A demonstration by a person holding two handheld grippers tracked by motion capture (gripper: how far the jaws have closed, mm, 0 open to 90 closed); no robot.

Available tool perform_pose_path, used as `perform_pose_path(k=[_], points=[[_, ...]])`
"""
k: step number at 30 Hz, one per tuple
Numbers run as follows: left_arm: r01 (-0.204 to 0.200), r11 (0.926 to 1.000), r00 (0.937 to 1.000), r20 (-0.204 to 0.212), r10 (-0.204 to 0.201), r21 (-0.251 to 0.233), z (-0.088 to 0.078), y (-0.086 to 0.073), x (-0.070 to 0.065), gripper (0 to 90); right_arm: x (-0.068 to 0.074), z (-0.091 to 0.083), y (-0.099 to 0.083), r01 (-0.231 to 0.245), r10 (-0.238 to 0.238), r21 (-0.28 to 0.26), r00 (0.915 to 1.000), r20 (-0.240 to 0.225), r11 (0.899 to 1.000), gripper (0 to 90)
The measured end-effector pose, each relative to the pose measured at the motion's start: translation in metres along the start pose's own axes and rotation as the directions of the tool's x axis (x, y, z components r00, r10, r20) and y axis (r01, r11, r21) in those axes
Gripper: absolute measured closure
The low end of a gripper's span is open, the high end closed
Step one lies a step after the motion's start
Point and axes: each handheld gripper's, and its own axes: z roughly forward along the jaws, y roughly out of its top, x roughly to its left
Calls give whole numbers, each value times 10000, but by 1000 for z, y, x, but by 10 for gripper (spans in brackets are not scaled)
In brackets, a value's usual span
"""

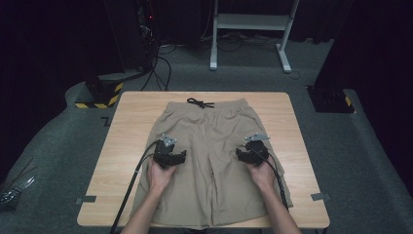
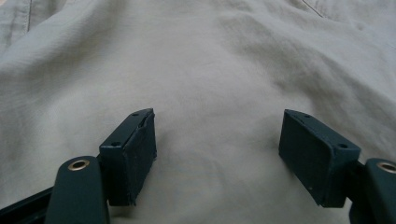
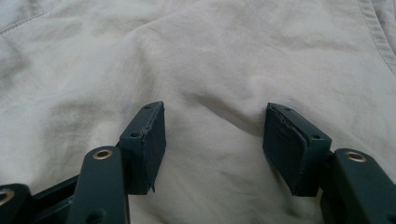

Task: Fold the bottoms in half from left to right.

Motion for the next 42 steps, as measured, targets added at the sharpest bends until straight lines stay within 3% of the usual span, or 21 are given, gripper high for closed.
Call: perform_pose_path(k=[10, 19, 42], points=[[17, 10000, 10000, 24, -17, 1, -5, -5, -2, 270, 4, -8, -10, 8, -7, -136, 10000, 24, 9999, 386], [14, 10000, 10000, 40, -14, -7, -14, -13, -7, 270, 10, -19, -18, 13, -13, 76, 10000, 3, 10000, 383], [-263, 9997, 9990, 369, 263, -11, -56, -50, -34, 267, 36, -62, -58, 317, -309, 310, 9991, -275, 9990, 378]])
